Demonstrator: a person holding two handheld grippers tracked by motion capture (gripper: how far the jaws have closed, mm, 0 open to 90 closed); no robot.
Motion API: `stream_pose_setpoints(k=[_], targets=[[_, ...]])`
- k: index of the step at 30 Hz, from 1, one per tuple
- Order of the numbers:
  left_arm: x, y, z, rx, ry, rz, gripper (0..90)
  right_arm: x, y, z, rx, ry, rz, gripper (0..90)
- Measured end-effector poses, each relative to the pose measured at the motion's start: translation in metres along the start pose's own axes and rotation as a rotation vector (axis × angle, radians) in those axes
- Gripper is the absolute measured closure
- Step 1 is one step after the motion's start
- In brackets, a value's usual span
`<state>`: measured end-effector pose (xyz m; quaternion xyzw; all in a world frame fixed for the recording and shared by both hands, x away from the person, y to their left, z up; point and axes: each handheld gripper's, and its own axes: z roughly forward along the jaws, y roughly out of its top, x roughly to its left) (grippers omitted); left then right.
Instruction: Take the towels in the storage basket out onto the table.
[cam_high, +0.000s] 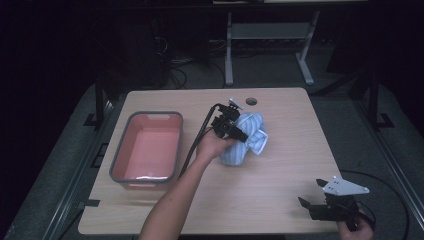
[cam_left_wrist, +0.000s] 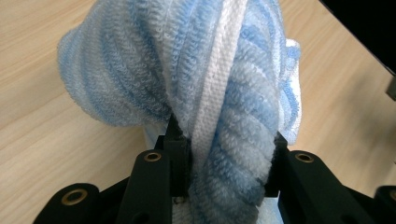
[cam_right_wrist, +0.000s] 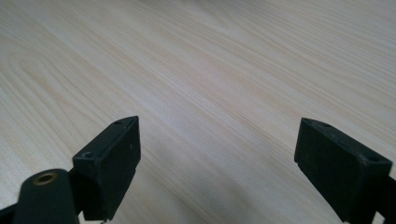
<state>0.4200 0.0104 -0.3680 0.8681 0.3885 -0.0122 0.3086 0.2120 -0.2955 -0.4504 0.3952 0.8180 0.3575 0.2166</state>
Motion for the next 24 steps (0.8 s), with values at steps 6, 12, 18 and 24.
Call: stream_pose_setpoints(k=[6,12,18,24], targets=[[-0.002,0.0,0.019,0.051,0.002,0.012,64.2,0.001,0.0,-0.001,-0.001,0.0,-0.006,13.9],[-0.003,-0.002,0.037,0.083,0.012,0.014,64.2,0.0,-0.001,-0.001,0.0,0.0,0.001,13.9],[-0.002,-0.007,0.055,0.092,0.02,0.006,64.2,0.001,0.0,0.0,-0.005,0.006,-0.005,13.9],[-0.003,-0.011,0.066,0.105,0.023,0.006,64.2,0.001,-0.001,-0.002,-0.002,0.0,-0.001,13.9]])
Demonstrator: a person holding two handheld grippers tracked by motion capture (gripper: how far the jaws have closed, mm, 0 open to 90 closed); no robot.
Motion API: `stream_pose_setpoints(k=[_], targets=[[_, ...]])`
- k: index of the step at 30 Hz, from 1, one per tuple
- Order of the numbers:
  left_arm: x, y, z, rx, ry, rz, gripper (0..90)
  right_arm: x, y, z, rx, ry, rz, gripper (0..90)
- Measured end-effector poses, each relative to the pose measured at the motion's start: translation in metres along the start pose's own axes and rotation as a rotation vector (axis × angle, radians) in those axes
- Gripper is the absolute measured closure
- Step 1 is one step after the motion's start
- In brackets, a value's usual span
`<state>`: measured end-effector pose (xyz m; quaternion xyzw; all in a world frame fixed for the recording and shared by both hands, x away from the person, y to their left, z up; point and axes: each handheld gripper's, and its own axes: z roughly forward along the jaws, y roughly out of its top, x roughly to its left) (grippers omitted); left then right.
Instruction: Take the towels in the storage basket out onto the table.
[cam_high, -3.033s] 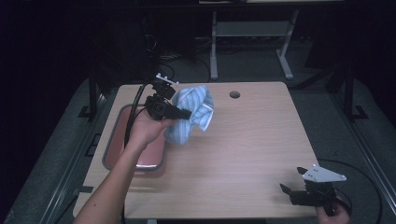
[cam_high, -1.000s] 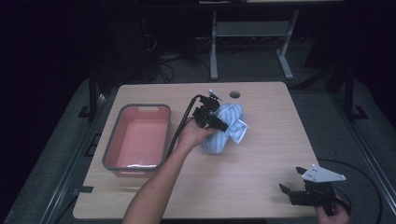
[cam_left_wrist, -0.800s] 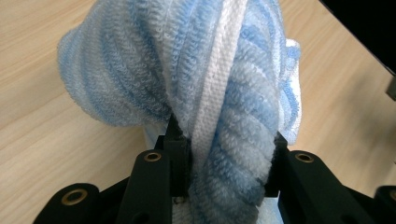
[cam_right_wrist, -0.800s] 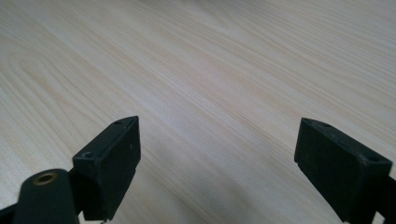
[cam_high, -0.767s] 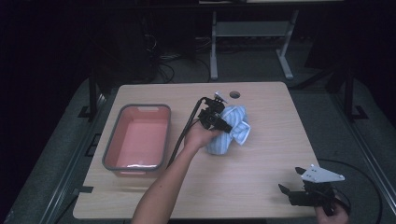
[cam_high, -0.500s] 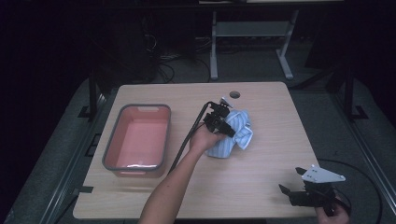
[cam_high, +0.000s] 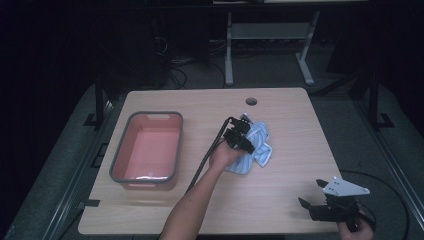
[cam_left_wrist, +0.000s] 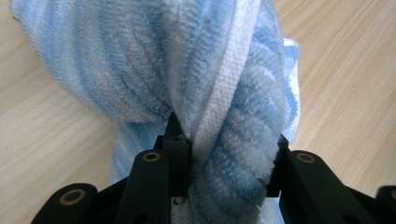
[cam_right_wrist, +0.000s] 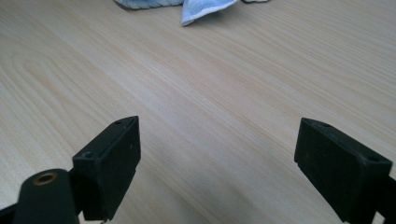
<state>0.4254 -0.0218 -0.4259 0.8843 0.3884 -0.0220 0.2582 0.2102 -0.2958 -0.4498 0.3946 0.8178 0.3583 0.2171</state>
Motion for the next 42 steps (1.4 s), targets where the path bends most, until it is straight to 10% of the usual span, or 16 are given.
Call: stream_pose_setpoints(k=[42], targets=[[-0.007,-0.01,-0.009,-0.113,-0.006,-0.04,29.8,0.0,-0.001,0.005,0.009,0.011,0.009,13.9]])
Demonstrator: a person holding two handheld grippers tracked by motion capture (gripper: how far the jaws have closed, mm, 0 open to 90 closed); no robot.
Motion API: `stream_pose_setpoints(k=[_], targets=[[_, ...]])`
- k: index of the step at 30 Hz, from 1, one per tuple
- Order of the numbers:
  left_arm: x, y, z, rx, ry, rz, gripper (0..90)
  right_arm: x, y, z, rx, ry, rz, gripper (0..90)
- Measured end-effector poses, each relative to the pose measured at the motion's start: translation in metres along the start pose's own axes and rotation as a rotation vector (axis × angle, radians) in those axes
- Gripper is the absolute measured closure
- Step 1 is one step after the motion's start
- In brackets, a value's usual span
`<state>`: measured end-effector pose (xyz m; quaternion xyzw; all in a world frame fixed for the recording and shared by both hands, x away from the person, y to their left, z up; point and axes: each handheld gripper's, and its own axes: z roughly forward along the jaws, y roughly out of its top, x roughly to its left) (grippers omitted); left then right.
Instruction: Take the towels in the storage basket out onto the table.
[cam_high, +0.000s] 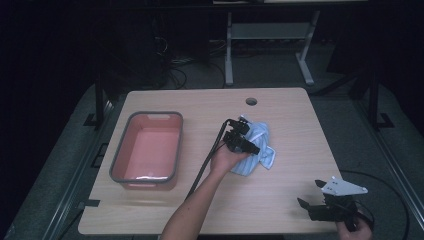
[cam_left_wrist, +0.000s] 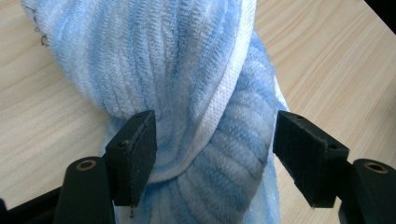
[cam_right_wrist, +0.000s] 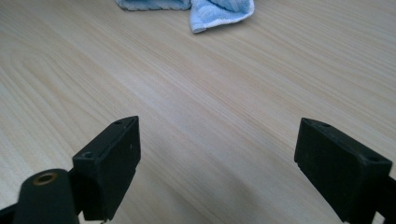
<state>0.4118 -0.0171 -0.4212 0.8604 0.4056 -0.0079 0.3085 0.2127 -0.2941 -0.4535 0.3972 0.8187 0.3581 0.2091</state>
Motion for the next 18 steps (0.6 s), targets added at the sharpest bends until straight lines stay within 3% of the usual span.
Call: stream_pose_setpoints(k=[10,18], targets=[[0.0,-0.003,-0.016,-0.053,-0.038,-0.035,28.6,-0.001,0.001,0.0,0.004,-0.014,-0.003,13.9],[0.0,-0.005,-0.028,-0.075,-0.061,-0.017,29.1,-0.001,0.001,0.0,0.01,-0.016,-0.005,13.9]])
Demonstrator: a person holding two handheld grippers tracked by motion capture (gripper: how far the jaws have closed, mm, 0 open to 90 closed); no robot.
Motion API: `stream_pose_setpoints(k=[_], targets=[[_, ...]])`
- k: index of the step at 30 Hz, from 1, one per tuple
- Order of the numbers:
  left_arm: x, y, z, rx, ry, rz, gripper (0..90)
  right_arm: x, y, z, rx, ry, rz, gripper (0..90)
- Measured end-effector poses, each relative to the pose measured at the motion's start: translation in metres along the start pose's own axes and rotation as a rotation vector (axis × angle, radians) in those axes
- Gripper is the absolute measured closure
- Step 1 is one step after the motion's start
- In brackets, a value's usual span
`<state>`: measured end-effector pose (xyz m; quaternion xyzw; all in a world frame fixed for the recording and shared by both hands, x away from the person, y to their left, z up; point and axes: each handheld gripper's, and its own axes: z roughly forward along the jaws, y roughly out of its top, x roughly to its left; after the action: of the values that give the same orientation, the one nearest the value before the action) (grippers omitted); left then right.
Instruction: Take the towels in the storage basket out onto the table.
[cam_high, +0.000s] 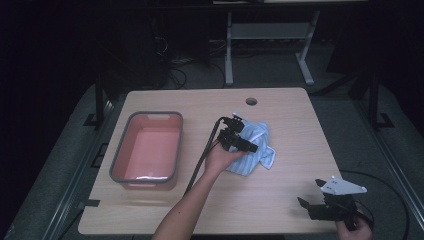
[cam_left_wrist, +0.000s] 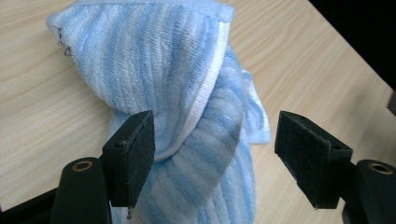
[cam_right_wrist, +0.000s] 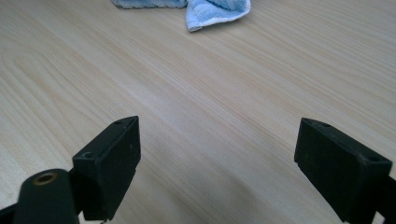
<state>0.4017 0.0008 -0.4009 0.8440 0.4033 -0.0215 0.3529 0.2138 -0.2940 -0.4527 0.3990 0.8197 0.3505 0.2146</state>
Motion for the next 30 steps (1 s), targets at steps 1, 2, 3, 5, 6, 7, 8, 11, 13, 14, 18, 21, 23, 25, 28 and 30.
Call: stream_pose_setpoints(k=[1,2,3,5,6,7,8,11,13,14,18,21,23,25,28,30], targets=[[0.0,0.0,-0.002,-0.003,-0.006,0.007,29.6,0.0,0.0,0.0,-0.001,0.0,0.003,13.9],[-0.001,-0.001,-0.004,-0.013,-0.011,0.001,29.6,0.0,0.0,0.0,-0.002,0.001,0.004,13.9],[-0.001,-0.001,-0.006,-0.011,-0.016,0.011,29.8,0.0,0.0,0.0,-0.001,0.001,0.006,13.9],[-0.003,-0.002,-0.009,-0.019,-0.018,0.017,30.2,0.0,0.0,0.0,0.001,0.001,0.008,13.9],[-0.003,-0.002,-0.012,-0.015,-0.016,0.029,30.2,0.0,0.0,0.0,0.0,0.001,0.007,13.9],[-0.004,-0.002,-0.014,-0.019,-0.018,0.027,30.3,0.0,0.0,0.0,-0.001,-0.002,0.004,13.9],[-0.004,-0.002,-0.016,-0.017,-0.019,0.032,30.4,0.0,0.0,0.0,0.001,-0.002,0.004,13.9],[-0.004,-0.003,-0.024,-0.022,-0.022,0.049,30.5,0.0,0.0,-0.001,0.002,-0.004,0.003,13.9],[-0.004,-0.005,-0.028,-0.03,-0.022,0.048,30.7,0.0,0.0,-0.001,0.002,-0.004,0.004,13.9],[-0.003,-0.006,-0.03,-0.031,-0.025,0.051,31.2,0.0,0.0,-0.001,0.002,-0.006,0.003,13.9],[-0.002,-0.012,-0.034,-0.021,-0.029,0.055,31.4,0.0,0.0,0.0,0.002,-0.007,0.0,13.9],[-0.002,-0.017,-0.036,-0.025,-0.037,0.052,31.4,0.001,0.001,-0.001,-0.002,-0.006,-0.004,13.9],[-0.004,-0.021,-0.038,-0.029,-0.046,0.046,31.2,0.002,0.001,0.0,-0.002,-0.005,-0.005,13.9],[-0.005,-0.024,-0.041,-0.026,-0.047,0.056,31.0,0.002,0.001,0.0,0.0,-0.007,-0.009,13.9],[-0.005,-0.029,-0.044,-0.033,-0.049,0.058,31.1,0.001,0.001,0.001,0.002,-0.008,-0.008,13.9],[-0.005,-0.031,-0.047,-0.039,-0.056,0.055,31.1,0.001,0.001,0.001,0.007,-0.006,-0.006,13.9]])
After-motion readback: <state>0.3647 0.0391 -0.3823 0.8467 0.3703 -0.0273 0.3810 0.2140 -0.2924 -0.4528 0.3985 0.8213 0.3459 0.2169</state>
